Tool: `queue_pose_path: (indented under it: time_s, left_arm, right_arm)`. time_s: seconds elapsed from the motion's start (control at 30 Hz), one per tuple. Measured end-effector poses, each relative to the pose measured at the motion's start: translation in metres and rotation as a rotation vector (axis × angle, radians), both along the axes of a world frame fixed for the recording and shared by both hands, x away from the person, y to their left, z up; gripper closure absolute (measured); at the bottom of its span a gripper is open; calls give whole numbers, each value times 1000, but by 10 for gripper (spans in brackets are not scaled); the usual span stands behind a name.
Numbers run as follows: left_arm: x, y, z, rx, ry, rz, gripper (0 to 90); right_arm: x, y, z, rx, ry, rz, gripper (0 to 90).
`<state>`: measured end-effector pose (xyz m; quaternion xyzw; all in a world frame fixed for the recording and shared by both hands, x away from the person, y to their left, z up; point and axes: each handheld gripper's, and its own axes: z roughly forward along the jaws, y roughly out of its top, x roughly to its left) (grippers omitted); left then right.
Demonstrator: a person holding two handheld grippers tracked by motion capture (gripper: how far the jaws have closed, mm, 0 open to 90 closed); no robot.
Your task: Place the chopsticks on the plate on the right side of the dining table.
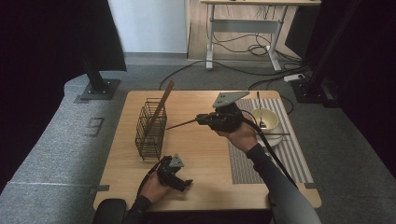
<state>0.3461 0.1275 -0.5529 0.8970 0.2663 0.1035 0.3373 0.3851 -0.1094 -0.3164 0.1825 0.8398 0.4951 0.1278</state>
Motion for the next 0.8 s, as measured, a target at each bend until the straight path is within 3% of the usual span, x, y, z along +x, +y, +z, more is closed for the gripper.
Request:
queue_pose_path:
  time_s: [0.43, 0.8]
  left_arm:
    - [2, 12, 10, -37, -18, 44, 13]
    - [1, 20, 20, -69, -44, 31, 16]
  right_arm:
    - [-10, -28, -12, -3, 7, -27, 832]
    - [-22, -44, -35, 2, 24, -18, 832]
